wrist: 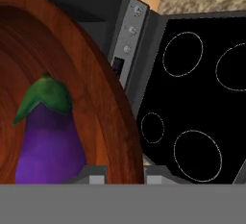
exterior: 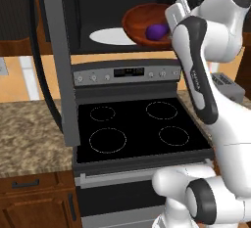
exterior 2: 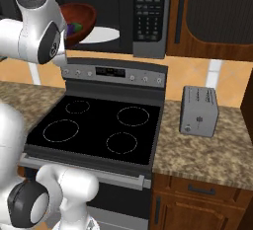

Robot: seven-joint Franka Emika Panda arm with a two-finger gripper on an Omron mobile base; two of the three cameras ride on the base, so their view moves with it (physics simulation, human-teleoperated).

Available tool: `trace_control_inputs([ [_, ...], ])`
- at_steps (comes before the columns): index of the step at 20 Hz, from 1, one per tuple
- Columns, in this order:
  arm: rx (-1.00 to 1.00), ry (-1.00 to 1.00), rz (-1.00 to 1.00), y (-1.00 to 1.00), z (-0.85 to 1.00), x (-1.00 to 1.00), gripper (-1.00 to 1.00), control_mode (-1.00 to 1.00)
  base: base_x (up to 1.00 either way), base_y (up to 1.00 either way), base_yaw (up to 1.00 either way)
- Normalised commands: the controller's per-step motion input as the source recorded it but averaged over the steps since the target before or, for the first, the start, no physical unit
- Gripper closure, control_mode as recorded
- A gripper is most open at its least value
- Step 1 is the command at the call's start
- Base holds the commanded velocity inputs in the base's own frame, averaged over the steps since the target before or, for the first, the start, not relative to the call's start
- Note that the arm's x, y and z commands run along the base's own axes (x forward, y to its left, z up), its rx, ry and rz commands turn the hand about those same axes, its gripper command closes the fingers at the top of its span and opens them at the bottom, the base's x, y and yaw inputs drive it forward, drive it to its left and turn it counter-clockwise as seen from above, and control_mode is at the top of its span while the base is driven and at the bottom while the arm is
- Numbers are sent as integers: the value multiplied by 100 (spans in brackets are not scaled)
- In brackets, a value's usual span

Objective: Pick the eggplant from the sink and place it in the bowl. Then pick the bowl and place it in the microwave. Then close the microwave door and press the start button.

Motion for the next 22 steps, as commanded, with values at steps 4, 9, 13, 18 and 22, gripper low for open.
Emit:
trace_control_inputs([
  [4,3,3,-13,67,-2,100,100,-100,0,0,0],
  [9,0,17,-12,8,-13,100,100,-100,0,0,0],
  [13,0,11,-4,-2,-22,100,100,-100,0,0,0],
  [18,0,3,-2,0,-12,100,100,-100,0,0,0],
  [22,0,0,0,0,-23,92,100,-100,0,0,0],
])
